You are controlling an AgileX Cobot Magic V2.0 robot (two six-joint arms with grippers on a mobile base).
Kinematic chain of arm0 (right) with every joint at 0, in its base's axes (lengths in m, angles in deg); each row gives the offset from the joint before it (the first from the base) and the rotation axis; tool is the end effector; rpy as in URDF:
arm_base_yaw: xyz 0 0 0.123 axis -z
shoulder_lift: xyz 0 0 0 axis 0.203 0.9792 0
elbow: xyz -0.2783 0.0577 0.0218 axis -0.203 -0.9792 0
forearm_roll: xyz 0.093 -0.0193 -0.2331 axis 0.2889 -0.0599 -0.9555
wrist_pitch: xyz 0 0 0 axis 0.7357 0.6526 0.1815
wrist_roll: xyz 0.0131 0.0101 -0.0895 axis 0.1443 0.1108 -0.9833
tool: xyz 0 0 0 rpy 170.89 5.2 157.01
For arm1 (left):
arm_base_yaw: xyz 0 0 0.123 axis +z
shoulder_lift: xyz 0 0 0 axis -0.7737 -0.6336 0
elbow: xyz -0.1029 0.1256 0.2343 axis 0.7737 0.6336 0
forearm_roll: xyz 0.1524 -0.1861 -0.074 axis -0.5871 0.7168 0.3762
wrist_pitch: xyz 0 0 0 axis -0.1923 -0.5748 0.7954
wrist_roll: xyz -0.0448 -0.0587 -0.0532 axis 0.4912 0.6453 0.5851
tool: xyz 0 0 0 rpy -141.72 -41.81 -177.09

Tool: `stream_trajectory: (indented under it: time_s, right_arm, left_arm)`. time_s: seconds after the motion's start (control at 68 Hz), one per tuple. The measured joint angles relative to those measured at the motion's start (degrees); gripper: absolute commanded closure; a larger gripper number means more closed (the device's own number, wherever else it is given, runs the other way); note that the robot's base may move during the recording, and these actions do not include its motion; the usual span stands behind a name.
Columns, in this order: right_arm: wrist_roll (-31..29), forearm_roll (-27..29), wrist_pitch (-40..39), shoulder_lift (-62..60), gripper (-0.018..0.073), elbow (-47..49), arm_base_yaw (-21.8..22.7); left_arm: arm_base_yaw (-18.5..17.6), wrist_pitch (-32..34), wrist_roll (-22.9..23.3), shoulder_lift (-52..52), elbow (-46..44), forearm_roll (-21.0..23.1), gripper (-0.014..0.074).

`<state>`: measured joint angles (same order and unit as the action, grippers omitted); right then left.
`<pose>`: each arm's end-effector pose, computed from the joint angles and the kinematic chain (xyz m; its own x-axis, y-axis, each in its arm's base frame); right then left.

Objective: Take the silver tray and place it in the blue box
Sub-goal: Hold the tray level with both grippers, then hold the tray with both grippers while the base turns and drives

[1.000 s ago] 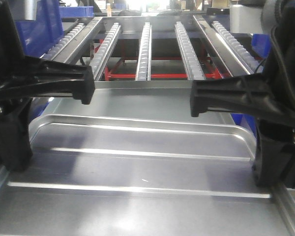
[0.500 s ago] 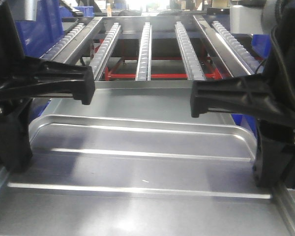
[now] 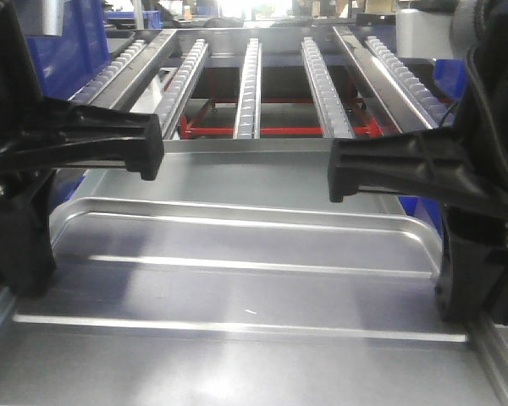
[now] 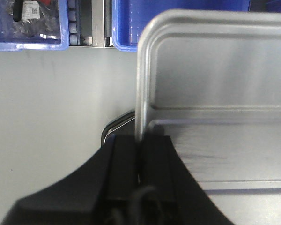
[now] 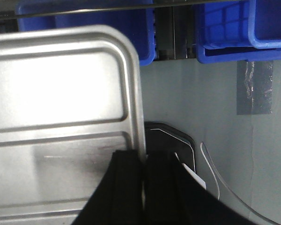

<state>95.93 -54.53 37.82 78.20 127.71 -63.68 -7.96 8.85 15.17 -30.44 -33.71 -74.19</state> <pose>0.1565 0.1674 0.2417 -0.9267 0.1774 -0.3313 0.1356 0.9800 0.1454 0.1444 -0.1986 0.2610 -0.9433 0.0895 -0.3196 0.1132 0.9920 -0.0561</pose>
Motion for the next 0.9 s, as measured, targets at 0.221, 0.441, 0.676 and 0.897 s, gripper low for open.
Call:
stream_trajectory:
  time_s: [0.221, 0.441, 0.676, 0.897]
  right_arm:
    - [0.0, 0.0, 0.0, 0.0, 0.0489, 0.0, 0.0]
    - [0.0, 0.0, 0.0, 0.0, 0.0489, 0.0, 0.0]
    - [0.0, 0.0, 0.0, 0.0, 0.0489, 0.0, 0.0]
    - [0.0, 0.0, 0.0, 0.0, 0.0489, 0.0, 0.0]
  left_arm:
    - [0.0, 0.0, 0.0, 0.0, 0.0, 0.0, 0.0697]
    - [0.0, 0.0, 0.0, 0.0, 0.0, 0.0, 0.0697]
    - [0.0, -0.1, 0.0, 0.0, 0.0, 0.0, 0.0697]
    - [0.0, -0.1, 0.0, 0.0, 0.0, 0.0, 0.0697]
